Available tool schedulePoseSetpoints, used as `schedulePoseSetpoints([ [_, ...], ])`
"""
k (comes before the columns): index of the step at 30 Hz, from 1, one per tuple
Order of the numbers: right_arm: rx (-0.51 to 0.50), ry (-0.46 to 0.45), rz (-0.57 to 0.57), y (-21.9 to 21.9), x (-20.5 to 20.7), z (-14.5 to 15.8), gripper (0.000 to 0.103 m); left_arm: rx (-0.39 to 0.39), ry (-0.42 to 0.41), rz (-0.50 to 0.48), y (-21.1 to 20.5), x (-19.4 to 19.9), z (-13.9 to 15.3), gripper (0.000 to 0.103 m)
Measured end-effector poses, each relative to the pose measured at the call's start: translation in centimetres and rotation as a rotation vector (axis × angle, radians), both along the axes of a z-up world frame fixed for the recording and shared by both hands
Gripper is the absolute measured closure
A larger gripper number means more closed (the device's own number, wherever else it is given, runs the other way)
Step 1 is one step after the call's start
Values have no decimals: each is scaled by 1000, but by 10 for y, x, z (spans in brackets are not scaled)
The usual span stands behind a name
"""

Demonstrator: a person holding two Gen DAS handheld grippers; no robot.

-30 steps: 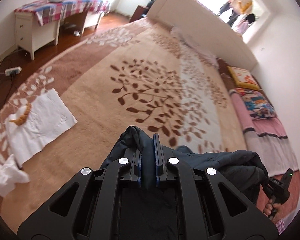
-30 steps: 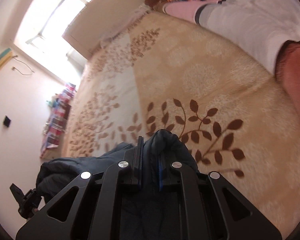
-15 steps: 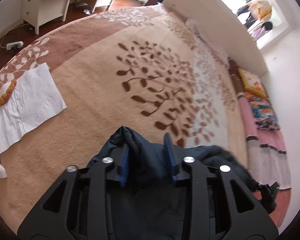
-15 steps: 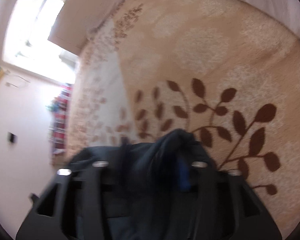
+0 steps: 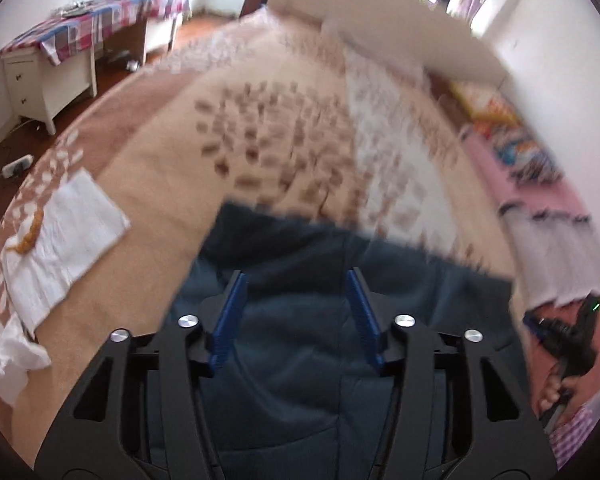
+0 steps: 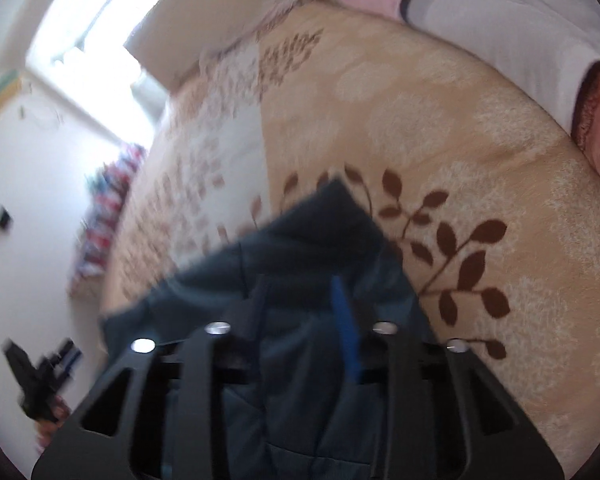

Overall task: Fold large clothes
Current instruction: 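Open both tools to release the folded jacket and press it flat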

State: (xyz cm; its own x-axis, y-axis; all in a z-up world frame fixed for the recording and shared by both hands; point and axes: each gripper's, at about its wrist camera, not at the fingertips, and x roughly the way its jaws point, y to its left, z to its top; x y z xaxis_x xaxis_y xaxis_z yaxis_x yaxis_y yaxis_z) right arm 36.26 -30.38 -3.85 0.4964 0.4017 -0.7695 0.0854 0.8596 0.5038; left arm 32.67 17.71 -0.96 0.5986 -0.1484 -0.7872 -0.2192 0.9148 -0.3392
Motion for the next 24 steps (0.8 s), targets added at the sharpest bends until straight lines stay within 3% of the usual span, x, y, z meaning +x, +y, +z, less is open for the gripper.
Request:
schedulePoseSetpoints([
  [3, 8, 25, -18, 2, -4, -7, 73, 5, 29, 16, -3, -5, -9, 58],
  [7, 23, -29, -45, -12, -27, 9, 73, -71, -50, 38, 10, -37, 12, 58],
  [9, 23, -58, -46, -20, -46, 18, 73, -57, -65, 32, 13, -60, 21, 57],
  [13, -41, -77, -45, -44, -110, 29, 73, -27, -64, 32, 23, -118, 32, 45],
  [18, -36, -23, -70, -65, -185, 19, 71, -105, -49, 99, 36, -195, 28, 36],
  [19, -12, -3, -81, -68, -199, 13, 53, -118, -43, 109, 36, -204, 24, 32],
  [21, 21, 13, -111, -70, -222, 7, 27, -158, -26, 125, 33, -225, 13, 30],
  [24, 87, 21, -111, -66, -245, -4, 24, -200, 3, 139, 27, -238, -5, 29],
])
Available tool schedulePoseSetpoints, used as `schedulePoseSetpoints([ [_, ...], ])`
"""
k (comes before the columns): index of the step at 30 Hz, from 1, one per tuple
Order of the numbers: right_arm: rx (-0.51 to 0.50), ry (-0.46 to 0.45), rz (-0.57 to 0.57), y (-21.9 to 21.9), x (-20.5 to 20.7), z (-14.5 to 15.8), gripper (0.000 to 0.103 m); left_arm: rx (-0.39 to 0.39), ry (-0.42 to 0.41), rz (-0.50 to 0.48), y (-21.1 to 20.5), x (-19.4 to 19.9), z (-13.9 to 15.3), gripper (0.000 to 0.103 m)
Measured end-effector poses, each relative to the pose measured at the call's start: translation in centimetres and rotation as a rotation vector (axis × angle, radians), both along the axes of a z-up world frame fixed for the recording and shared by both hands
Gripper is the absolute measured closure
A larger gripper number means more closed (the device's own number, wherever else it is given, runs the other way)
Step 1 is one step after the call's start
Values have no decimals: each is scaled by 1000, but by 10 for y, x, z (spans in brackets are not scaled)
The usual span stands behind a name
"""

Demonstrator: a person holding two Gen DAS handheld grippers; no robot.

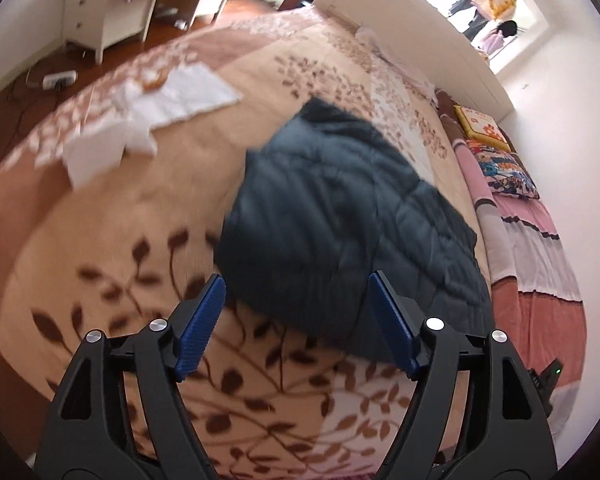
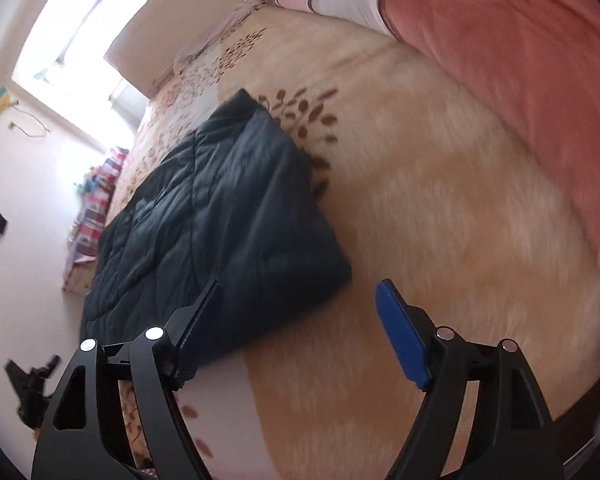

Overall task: Fold large clothes
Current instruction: 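Open both tools to release the folded jacket and press it flat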

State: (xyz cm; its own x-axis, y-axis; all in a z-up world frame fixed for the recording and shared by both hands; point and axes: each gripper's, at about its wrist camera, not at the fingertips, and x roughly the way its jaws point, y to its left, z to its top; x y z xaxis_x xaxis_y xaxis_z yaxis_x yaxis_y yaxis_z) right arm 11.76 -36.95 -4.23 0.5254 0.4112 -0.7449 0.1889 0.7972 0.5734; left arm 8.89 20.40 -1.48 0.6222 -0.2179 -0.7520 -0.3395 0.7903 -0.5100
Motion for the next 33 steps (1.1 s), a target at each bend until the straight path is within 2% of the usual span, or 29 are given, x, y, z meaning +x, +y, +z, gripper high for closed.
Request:
schedulePoseSetpoints([
  [2, 62, 28, -5, 4, -4, -11, 21, -89, 29, 17, -4, -3, -16, 29],
  [6, 198, 56, -5, 16, -4, -28, 19, -172, 56, 69, -9, 5, -42, 28],
  [12, 226, 62, -44, 28, 15, -36, 17, -299, 107, 181, -6, 27, -77, 23],
  [21, 234, 72, -126, 32, 52, -52, 17, -312, 72, 247, -14, 54, -91, 19],
  [24, 256, 79, -166, 31, 57, -61, 20, -312, 69, 252, -15, 59, -88, 39],
  [25, 272, 76, -172, 31, 59, -63, 32, -314, 62, 251, -14, 58, -85, 51],
  [26, 274, 74, -172, 30, 61, -64, 36, -314, 52, 249, -11, 57, -82, 57],
  [28, 280, 61, -162, 28, 61, -61, 52, -299, 30, 233, -12, 57, -72, 75],
  [31, 298, 41, -146, 24, 58, -53, 69, -264, 9, 212, -15, 56, -58, 83],
  [33, 284, 21, -130, 23, 52, -42, 74, -243, -6, 195, -17, 52, -47, 86],
])
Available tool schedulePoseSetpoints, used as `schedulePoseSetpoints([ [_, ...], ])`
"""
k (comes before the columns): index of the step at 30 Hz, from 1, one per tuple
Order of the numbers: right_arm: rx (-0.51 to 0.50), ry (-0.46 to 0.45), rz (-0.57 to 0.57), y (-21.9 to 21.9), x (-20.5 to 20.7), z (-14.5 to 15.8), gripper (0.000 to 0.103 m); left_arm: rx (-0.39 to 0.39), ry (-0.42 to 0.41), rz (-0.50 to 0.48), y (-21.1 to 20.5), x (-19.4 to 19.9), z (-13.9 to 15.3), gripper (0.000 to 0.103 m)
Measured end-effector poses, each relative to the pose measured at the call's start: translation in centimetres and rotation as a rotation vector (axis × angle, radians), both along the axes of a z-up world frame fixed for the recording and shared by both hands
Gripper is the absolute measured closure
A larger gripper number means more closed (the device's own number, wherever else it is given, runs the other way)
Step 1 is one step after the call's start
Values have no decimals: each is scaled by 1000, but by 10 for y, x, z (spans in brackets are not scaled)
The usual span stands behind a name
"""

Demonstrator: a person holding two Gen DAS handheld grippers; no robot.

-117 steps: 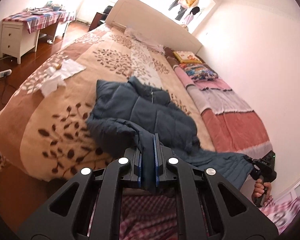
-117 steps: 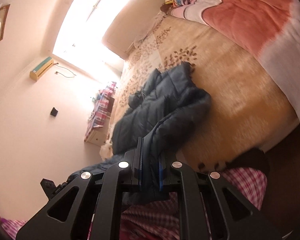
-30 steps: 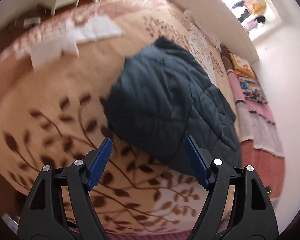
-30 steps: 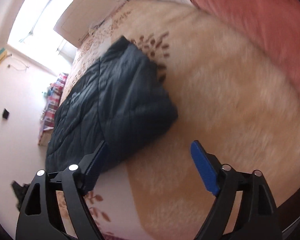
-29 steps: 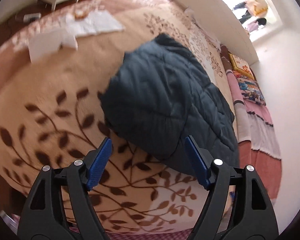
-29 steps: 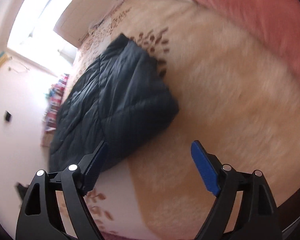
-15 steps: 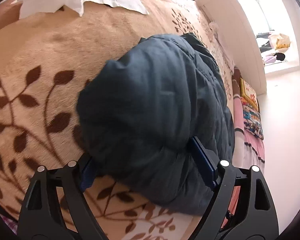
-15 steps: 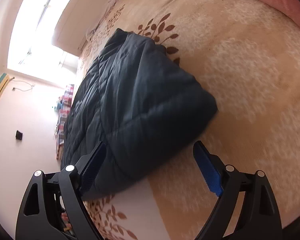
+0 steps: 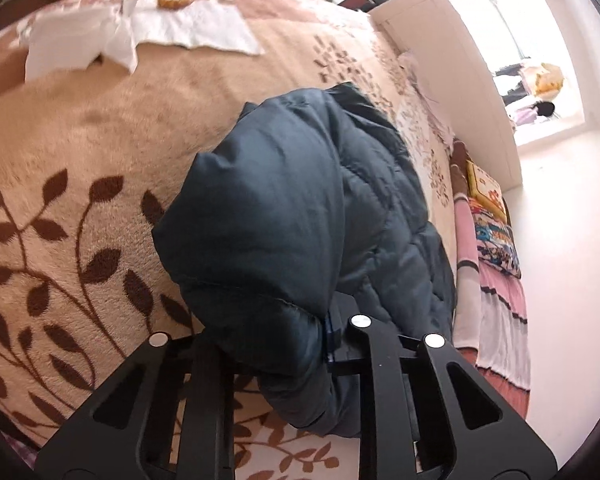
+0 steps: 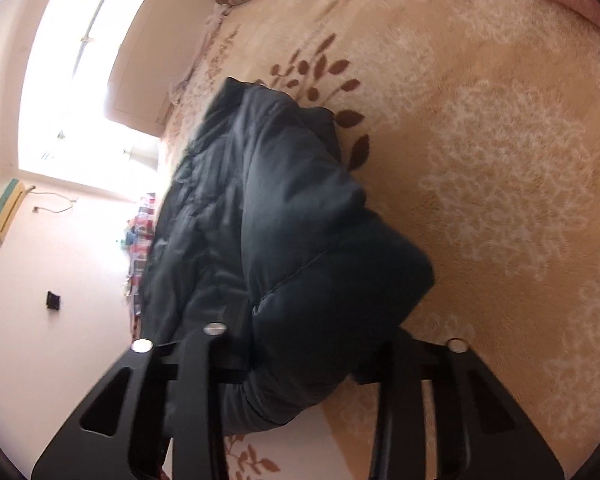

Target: Fold large clothes

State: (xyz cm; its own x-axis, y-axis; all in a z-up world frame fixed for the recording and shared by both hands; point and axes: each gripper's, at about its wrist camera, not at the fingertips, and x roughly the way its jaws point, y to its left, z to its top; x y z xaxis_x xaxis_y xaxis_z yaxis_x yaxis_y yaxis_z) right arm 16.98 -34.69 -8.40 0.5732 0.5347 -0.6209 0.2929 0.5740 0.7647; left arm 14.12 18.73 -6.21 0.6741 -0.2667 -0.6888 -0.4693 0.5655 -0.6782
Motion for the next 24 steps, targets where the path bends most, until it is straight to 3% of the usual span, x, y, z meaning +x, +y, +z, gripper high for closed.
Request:
schedulePoseSetpoints([
  [7, -90, -8, 56, 2, -41, 28, 76, 59, -11, -91, 2, -46, 24, 87],
  [16, -162, 44, 124, 6, -122, 22, 76, 118, 35, -167, 1, -132, 12, 86],
  [24, -242, 46, 141, 12, -137, 17, 69, 185, 43, -180, -2, -144, 2, 83],
])
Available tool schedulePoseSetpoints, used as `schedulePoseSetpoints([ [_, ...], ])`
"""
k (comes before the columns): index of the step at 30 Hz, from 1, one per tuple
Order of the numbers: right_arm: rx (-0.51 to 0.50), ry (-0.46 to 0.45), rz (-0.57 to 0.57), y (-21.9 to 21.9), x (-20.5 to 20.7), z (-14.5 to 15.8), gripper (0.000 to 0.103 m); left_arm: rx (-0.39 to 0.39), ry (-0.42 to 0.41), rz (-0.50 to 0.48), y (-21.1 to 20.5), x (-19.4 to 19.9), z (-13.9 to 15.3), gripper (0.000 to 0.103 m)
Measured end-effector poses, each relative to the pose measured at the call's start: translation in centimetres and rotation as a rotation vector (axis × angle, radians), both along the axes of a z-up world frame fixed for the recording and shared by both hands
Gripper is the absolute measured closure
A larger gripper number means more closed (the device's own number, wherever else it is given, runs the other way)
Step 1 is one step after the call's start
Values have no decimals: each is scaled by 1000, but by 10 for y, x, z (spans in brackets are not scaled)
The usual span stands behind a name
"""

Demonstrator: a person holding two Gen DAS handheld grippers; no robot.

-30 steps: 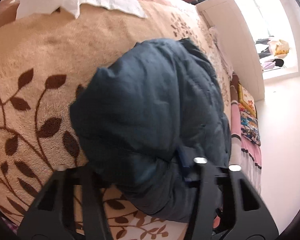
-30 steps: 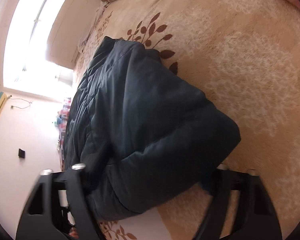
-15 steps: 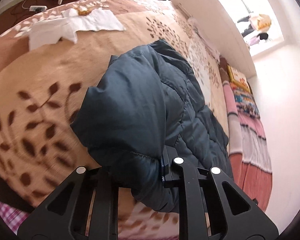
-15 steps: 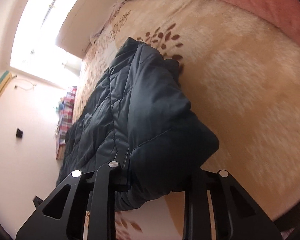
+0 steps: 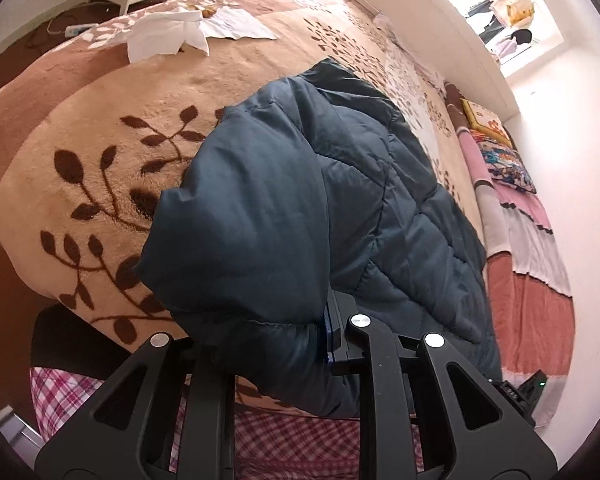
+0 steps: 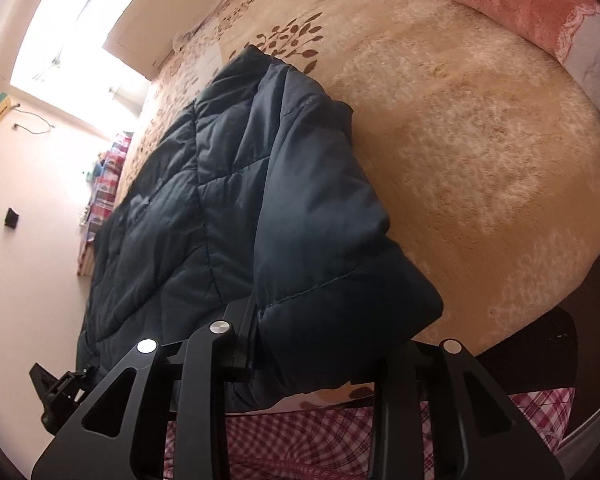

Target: Fold large clothes

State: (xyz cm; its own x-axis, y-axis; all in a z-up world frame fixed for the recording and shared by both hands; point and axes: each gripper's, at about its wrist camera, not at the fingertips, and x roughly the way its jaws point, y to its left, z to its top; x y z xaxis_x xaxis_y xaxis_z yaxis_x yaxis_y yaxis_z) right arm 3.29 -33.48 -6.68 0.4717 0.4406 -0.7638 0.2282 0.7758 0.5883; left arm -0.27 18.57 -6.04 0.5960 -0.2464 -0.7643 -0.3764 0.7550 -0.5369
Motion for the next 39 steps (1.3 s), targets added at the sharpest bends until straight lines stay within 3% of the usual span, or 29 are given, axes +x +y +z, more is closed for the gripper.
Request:
schedulePoseSetpoints([
  [9, -106, 21, 15, 0, -20, 14, 44, 71, 23, 4, -4, 1, -4, 65],
  [14, -250, 3, 32, -3, -50, 35, 43, 67, 21, 11, -7, -1, -10, 52],
  [18, -269, -90, 50, 16, -63, 58, 38, 53, 13, 21, -6, -3, -15, 47],
  [23, -256, -217, 249, 79, -52, 82, 37, 25, 16, 38, -3, -5, -20, 37],
  [24, -276, -240, 299, 97, -47, 85, 38, 21, 20, 45, -2, -5, -22, 35],
  [26, -272, -251, 364, 121, -38, 85, 55, 10, 23, 57, 0, -6, -25, 33],
  [31, -264, -205, 516, 180, -13, 77, 80, 27, 20, 47, -2, -8, -24, 33],
  [36, -350, -212, 626, 225, -2, 67, 83, 57, 26, 16, -2, -6, -21, 35],
  [39, -379, -210, 642, 236, 8, 57, 84, 85, 9, -1, -6, -5, -17, 43],
])
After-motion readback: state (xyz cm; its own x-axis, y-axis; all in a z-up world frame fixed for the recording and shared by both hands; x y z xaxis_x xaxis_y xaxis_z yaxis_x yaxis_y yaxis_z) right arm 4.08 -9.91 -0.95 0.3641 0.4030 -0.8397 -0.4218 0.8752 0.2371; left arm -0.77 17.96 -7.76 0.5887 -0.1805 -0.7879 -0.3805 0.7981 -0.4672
